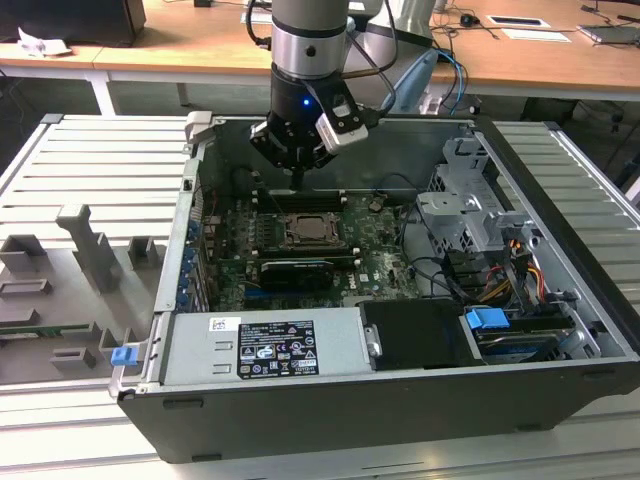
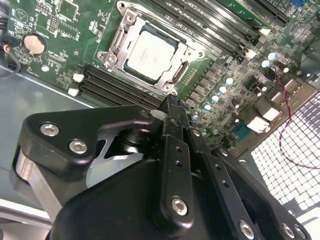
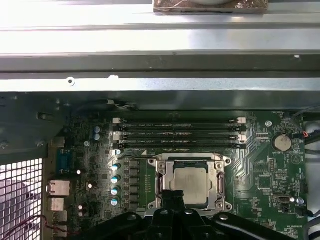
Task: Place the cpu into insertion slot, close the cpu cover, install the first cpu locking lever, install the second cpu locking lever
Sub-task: 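Install the first cpu locking lever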
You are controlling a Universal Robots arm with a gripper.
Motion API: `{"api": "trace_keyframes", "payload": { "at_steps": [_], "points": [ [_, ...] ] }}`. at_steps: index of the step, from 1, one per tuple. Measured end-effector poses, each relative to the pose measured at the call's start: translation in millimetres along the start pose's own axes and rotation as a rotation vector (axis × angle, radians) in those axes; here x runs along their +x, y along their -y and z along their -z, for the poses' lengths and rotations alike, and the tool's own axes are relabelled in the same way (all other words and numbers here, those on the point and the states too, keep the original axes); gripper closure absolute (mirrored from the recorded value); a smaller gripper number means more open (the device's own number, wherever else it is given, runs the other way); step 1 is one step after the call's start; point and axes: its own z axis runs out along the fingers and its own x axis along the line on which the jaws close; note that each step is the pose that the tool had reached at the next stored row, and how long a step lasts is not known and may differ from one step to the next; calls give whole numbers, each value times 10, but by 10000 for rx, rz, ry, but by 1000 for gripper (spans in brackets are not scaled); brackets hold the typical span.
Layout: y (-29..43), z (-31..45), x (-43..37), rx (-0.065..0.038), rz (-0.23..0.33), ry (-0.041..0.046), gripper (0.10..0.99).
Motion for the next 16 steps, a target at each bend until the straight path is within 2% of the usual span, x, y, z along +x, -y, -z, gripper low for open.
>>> {"api": "trace_keyframes", "payload": {
  "at_steps": [11,16],
  "points": [
    [4,-53,12,2,148,-5,980],
    [4,-62,36,0,153,47,980]
  ]
}}
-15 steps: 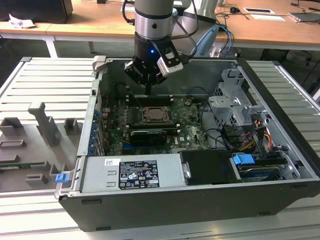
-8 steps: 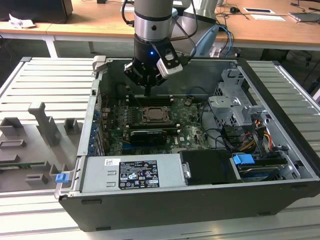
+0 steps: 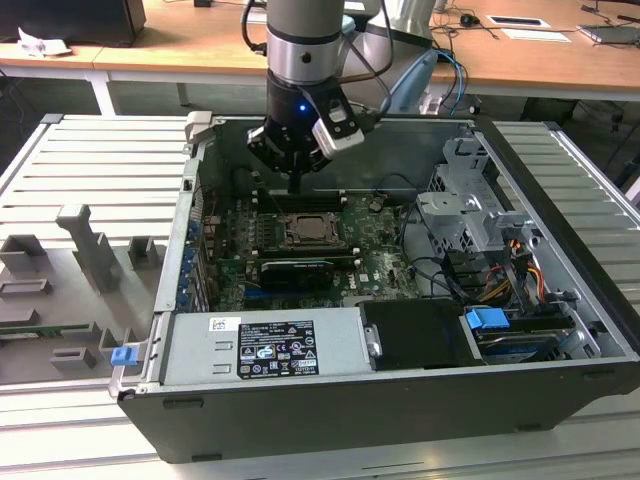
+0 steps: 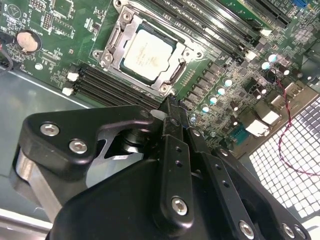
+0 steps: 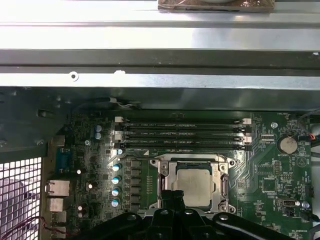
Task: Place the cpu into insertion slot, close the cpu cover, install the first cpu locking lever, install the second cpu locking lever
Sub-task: 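Install the first cpu locking lever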
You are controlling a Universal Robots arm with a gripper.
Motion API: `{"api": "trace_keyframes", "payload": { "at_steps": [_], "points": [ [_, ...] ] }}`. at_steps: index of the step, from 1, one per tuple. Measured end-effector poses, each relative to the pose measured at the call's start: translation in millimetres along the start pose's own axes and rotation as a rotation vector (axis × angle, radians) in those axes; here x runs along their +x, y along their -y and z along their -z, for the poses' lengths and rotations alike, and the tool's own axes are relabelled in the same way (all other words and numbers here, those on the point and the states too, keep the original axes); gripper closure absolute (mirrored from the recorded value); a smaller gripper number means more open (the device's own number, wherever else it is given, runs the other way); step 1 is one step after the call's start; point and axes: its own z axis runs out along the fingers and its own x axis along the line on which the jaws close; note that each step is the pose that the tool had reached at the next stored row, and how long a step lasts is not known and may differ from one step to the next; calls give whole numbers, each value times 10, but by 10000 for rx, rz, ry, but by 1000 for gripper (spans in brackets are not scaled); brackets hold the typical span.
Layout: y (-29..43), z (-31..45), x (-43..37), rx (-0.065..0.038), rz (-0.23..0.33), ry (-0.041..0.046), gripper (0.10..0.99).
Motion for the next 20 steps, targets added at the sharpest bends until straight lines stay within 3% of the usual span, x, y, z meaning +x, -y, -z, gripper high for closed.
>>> {"api": "trace_keyframes", "payload": {
  "at_steps": [10,17,20],
  "points": [
    [6,-102,91,1,10,80,980],
    [3,-133,236,-9,15,131,980],
    [3,-142,262,-9,16,139,980]
  ]
}}
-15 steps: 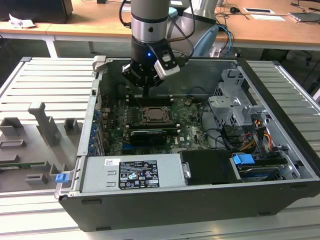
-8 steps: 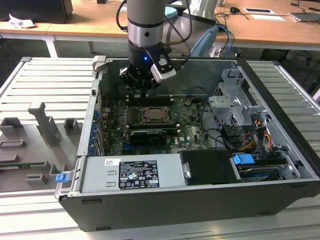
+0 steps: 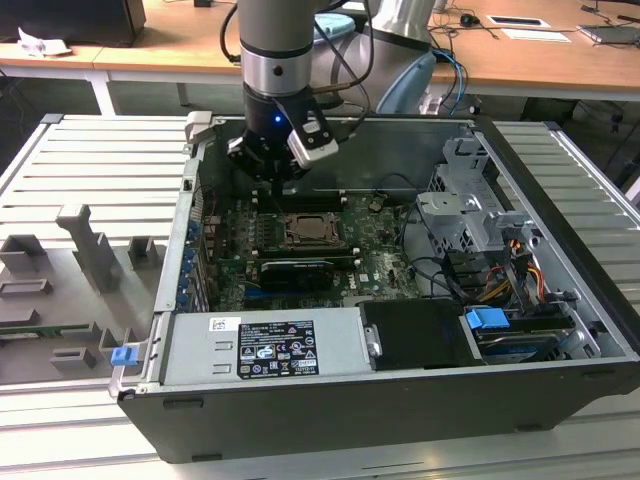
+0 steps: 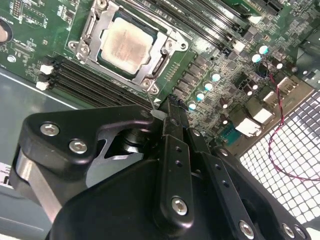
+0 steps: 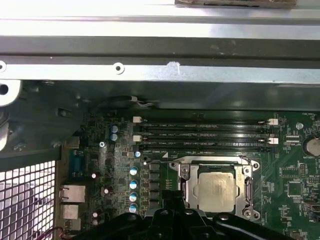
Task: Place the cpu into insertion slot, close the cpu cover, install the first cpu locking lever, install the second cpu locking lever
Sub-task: 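Install the first cpu locking lever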
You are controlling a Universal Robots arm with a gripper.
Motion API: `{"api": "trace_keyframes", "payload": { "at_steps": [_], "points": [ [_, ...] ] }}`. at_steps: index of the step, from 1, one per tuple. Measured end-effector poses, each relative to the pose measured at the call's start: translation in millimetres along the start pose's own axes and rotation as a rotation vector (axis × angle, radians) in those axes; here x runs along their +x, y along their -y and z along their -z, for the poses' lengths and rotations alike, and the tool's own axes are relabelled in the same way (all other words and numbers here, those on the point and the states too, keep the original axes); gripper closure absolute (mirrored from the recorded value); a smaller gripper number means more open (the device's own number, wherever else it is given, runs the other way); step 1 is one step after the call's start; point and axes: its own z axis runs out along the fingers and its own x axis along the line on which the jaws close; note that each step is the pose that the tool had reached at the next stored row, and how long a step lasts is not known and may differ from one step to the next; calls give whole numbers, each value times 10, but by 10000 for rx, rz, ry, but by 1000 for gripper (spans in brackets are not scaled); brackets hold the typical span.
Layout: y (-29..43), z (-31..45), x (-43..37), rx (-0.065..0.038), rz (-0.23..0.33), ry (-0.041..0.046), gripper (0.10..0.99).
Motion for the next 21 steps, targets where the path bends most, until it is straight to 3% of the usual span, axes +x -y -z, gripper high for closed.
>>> {"api": "trace_keyframes", "payload": {
  "at_steps": [16,21],
  "points": [
    [0,-18,89,2,13,134,980],
    [-1,-25,142,2,38,236,980]
  ]
}}
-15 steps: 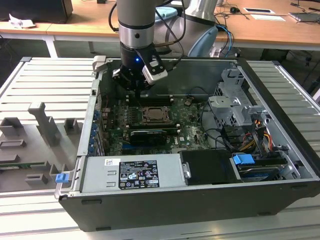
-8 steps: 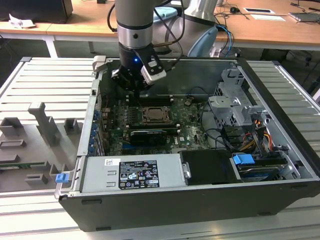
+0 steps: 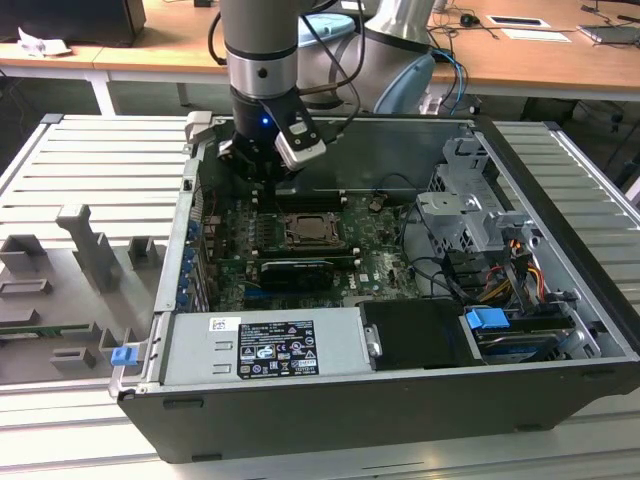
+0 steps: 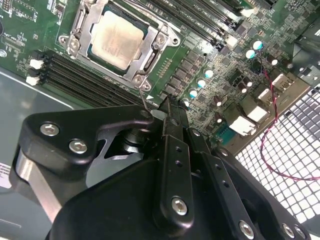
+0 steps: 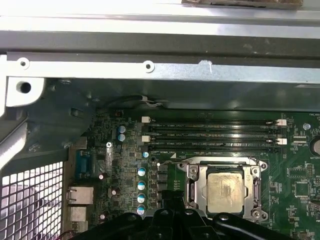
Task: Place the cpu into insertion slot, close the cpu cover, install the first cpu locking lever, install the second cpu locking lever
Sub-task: 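Install the first cpu locking lever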
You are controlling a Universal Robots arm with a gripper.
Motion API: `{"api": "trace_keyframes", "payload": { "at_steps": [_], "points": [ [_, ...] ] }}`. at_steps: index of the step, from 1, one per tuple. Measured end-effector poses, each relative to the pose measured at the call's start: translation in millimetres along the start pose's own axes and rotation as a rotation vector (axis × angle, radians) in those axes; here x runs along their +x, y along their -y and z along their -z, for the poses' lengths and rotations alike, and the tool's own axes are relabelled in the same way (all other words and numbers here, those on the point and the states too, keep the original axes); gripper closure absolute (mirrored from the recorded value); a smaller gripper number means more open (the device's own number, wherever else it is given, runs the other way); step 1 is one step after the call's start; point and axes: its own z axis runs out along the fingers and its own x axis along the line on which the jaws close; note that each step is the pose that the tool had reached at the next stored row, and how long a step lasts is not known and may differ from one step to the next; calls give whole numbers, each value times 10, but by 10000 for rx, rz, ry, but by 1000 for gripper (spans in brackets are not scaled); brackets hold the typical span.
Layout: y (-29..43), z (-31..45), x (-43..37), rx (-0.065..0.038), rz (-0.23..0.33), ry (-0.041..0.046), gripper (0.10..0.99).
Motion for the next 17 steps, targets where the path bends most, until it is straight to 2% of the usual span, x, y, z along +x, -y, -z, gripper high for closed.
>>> {"api": "trace_keyframes", "payload": {
  "at_steps": [11,17],
  "points": [
    [1,-8,13,-1,23,48,980],
    [-3,-17,53,-7,116,55,980]
  ]
}}
